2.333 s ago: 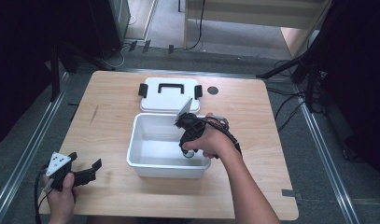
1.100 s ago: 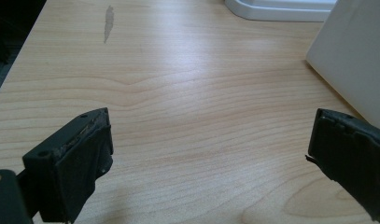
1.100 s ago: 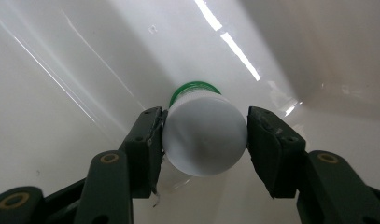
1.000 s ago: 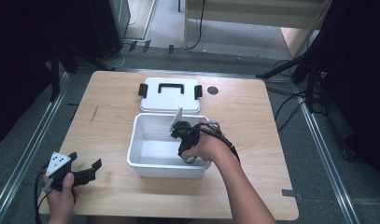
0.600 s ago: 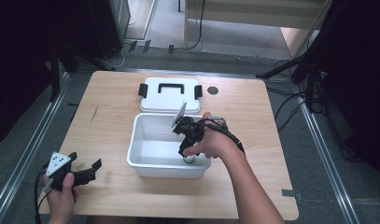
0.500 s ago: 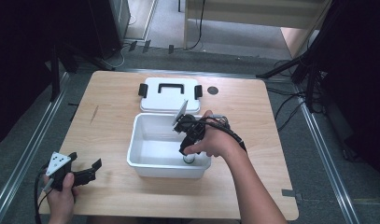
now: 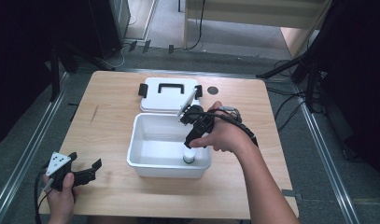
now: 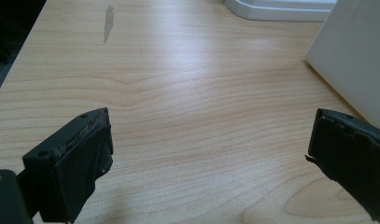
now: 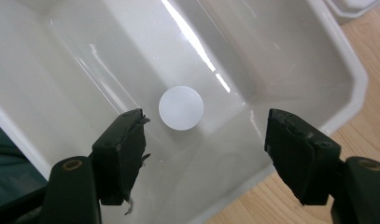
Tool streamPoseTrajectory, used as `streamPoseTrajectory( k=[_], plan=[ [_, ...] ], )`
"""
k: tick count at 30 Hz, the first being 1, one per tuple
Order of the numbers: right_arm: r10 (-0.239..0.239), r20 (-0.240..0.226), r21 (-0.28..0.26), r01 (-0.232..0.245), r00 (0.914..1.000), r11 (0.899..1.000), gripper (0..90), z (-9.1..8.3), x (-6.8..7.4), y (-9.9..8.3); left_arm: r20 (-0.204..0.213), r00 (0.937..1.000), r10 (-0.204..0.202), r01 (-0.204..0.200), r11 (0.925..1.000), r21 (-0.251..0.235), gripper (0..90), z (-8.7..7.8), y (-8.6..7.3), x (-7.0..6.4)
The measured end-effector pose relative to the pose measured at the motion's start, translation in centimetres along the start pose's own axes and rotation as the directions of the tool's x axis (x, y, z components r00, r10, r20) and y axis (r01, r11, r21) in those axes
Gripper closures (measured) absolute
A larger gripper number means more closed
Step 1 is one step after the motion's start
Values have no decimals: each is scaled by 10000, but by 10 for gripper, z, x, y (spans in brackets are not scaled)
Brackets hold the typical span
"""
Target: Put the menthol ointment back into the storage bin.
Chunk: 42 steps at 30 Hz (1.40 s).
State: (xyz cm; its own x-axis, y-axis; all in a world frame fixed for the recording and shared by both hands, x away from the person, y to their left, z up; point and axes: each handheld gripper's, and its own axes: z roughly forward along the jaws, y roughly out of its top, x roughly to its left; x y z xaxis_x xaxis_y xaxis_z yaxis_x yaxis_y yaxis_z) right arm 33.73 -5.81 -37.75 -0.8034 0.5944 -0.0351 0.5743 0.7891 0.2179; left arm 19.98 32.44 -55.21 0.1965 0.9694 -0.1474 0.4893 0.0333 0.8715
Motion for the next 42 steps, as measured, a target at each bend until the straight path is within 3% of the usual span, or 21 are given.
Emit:
streamPoseTrajectory(
  k=[10,20,31,42],
  plan=[
    [440,86,-449,-436,9990,9980,301,-28,-14,-21,-32,10000,42,-42,10000,-4,6,0,0,0],
    [822,231,-673,-805,9963,9945,296,-43,-29,-45,-41,10000,57,-57,10000,-7,6,0,0,0],
    [1181,265,-705,-1160,9926,9907,293,-47,-41,-70,-50,10000,78,-78,10000,-15,6,0,0,-1],
    [1917,124,-522,-1908,9814,9802,288,-40,-57,-107,-88,9998,154,-154,9999,16,6,0,0,-2]
  ],
)
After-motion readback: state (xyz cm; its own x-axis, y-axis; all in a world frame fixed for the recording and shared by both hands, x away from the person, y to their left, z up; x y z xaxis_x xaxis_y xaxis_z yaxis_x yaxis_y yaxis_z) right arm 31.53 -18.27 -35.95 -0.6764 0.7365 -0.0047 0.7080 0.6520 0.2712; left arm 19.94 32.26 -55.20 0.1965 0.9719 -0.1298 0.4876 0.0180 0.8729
